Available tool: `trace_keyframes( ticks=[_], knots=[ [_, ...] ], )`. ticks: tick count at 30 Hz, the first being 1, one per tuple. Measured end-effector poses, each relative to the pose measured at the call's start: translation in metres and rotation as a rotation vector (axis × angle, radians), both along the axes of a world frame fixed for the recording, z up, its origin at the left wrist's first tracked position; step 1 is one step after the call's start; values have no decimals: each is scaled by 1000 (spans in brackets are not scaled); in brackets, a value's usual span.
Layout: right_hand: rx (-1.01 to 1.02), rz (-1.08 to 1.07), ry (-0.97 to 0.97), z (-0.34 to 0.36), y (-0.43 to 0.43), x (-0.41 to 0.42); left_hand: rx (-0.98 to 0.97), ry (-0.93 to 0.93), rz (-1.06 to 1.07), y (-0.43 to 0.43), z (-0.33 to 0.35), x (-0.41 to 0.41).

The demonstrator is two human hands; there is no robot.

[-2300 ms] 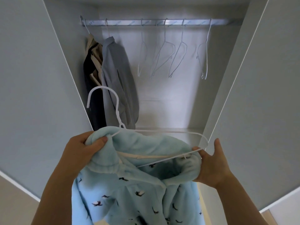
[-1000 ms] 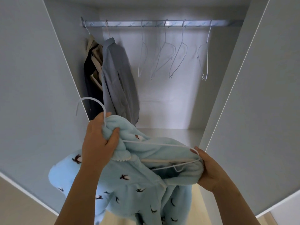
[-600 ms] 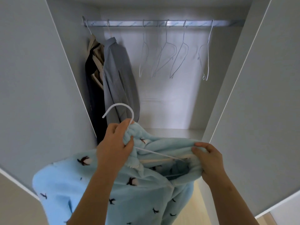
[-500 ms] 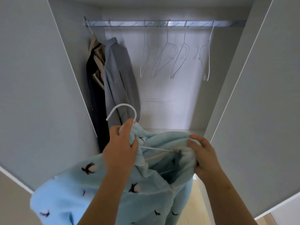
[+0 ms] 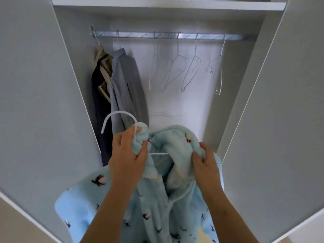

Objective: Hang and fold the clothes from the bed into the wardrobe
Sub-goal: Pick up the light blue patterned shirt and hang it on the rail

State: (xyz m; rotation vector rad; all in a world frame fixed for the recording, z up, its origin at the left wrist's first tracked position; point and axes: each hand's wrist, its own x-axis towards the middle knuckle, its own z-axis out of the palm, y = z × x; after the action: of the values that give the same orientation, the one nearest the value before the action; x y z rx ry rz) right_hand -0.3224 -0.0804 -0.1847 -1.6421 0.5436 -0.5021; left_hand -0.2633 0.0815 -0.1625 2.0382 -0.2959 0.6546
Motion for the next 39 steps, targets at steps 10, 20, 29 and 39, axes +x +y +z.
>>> trace_keyframes(
  ticks=[10,20,29,39],
  knots=[
    [158,314,24,28,13,-6,65,-55,-89,-7,1,-7],
    [-775,325,498,11,22,0,166,-219,-101,-8,-1,-13],
    [-384,39,563,2,-1,1,185,7,-384,17,-1,5],
    [-439,-69,625,4,-15,-7,133,792,-1105,24,18,-14]
  ],
)
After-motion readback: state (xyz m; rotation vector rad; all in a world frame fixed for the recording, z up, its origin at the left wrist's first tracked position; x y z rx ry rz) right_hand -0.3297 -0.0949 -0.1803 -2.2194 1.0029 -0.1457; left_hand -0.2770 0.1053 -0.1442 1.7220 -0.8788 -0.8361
